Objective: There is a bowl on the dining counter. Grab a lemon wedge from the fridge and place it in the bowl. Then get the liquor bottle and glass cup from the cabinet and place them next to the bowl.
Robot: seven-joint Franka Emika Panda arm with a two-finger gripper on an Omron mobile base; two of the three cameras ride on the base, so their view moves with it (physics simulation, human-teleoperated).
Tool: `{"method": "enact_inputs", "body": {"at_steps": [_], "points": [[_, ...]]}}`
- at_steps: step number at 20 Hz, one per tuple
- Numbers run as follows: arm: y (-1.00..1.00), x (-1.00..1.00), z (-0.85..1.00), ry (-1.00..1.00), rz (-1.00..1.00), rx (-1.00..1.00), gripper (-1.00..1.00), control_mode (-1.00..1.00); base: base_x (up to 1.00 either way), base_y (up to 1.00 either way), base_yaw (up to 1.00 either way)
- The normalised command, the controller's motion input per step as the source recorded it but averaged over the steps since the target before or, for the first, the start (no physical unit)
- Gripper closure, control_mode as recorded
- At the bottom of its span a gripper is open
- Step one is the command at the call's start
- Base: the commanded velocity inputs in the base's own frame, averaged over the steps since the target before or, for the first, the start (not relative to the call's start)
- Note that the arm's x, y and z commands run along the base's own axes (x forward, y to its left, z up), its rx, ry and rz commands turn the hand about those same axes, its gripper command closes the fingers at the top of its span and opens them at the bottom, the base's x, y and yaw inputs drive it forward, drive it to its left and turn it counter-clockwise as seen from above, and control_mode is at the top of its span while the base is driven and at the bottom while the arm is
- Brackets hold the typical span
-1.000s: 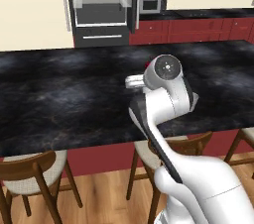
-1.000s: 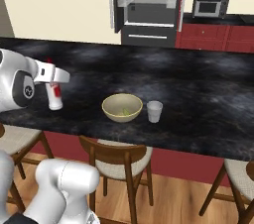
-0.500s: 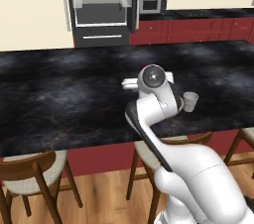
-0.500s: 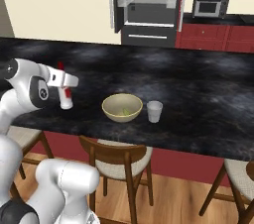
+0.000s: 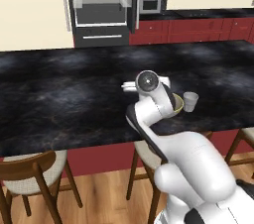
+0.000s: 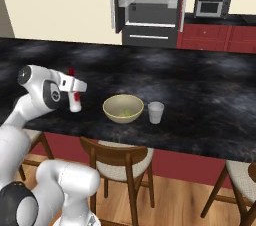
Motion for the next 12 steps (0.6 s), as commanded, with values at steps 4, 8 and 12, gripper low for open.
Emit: {"method": "enact_inputs", "body": {"at_steps": [4,8,12], "points": [[-0.02,0.49,-0.34,0.00,-0.02,0.00,1.00,-1.00,0.00,0.00,0.00],[0.00,0.40,-0.24,-0.02,-0.01,0.00,1.00,-1.00,0.00,0.00,0.00],[0.00,0.34,-0.24,-0.05,-0.02,0.00,1.00,-1.00,0.00,0.00,0.00]]}}
